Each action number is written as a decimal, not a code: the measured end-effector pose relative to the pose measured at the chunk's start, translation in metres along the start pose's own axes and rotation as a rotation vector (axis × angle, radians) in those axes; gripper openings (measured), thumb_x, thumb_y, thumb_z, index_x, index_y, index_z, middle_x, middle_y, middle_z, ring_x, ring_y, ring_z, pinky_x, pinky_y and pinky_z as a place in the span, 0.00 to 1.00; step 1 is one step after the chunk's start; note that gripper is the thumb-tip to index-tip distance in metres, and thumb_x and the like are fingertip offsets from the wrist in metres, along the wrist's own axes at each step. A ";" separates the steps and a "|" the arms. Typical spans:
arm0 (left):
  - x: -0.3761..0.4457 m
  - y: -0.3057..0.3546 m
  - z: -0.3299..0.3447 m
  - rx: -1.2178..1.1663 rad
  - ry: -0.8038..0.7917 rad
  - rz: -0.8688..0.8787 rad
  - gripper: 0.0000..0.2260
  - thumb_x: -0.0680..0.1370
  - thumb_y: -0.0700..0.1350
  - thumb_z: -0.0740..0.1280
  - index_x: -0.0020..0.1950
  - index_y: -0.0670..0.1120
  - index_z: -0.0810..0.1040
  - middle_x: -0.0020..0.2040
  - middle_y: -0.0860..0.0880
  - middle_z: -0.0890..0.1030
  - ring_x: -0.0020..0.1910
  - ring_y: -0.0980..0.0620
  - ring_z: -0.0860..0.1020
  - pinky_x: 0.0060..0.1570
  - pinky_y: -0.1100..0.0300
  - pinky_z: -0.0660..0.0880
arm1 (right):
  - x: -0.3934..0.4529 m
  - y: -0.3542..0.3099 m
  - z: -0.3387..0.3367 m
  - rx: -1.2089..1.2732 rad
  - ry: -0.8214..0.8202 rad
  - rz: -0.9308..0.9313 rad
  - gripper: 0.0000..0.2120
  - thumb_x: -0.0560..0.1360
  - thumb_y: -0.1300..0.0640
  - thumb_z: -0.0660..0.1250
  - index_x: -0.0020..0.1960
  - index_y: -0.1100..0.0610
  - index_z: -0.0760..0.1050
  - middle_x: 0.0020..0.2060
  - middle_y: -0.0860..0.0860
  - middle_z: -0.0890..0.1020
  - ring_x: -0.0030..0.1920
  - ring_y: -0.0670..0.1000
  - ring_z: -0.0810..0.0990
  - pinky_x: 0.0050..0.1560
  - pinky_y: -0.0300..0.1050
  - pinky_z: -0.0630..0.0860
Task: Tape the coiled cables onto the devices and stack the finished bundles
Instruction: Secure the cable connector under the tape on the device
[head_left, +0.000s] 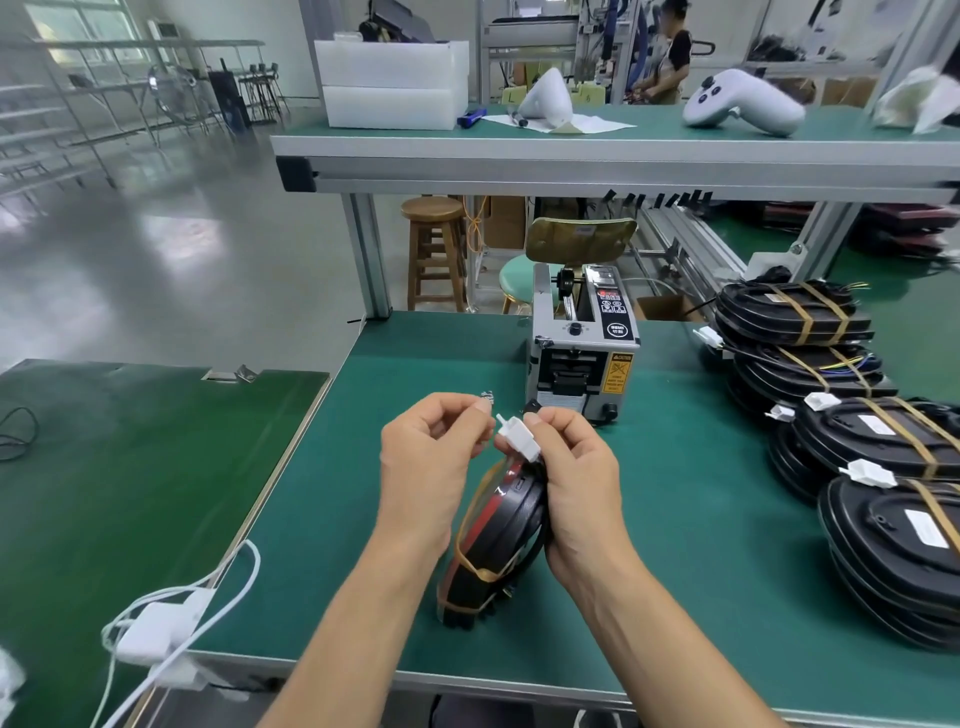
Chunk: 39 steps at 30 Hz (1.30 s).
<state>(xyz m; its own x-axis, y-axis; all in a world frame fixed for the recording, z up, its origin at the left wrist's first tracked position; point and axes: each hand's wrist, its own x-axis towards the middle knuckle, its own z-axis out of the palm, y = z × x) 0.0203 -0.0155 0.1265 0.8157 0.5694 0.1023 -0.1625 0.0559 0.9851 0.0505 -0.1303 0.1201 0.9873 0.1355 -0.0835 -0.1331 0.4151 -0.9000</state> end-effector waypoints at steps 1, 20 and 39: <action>-0.006 -0.001 -0.005 0.043 0.013 0.038 0.03 0.81 0.41 0.75 0.48 0.48 0.87 0.42 0.49 0.88 0.44 0.54 0.87 0.55 0.52 0.84 | 0.000 0.000 0.000 0.002 0.005 0.005 0.05 0.80 0.64 0.70 0.46 0.57 0.80 0.49 0.71 0.80 0.48 0.59 0.78 0.53 0.57 0.73; -0.096 -0.049 -0.015 0.229 -0.004 0.470 0.38 0.74 0.48 0.76 0.80 0.59 0.61 0.71 0.60 0.82 0.66 0.56 0.83 0.65 0.67 0.76 | -0.011 -0.017 -0.030 -0.030 0.157 -0.191 0.05 0.80 0.58 0.70 0.46 0.52 0.80 0.44 0.53 0.84 0.50 0.54 0.78 0.59 0.53 0.73; -0.117 -0.062 0.019 0.334 0.088 0.615 0.39 0.71 0.38 0.80 0.77 0.46 0.63 0.71 0.53 0.83 0.70 0.50 0.81 0.65 0.63 0.79 | -0.060 -0.018 -0.061 -0.169 -0.017 0.010 0.10 0.78 0.61 0.71 0.39 0.55 0.85 0.55 0.47 0.88 0.62 0.47 0.83 0.72 0.54 0.73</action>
<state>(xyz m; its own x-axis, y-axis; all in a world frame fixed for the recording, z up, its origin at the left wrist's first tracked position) -0.0543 -0.1008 0.0557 0.5806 0.4820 0.6562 -0.3887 -0.5441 0.7436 -0.0012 -0.2007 0.1153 0.9842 0.1544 -0.0871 -0.1251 0.2563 -0.9585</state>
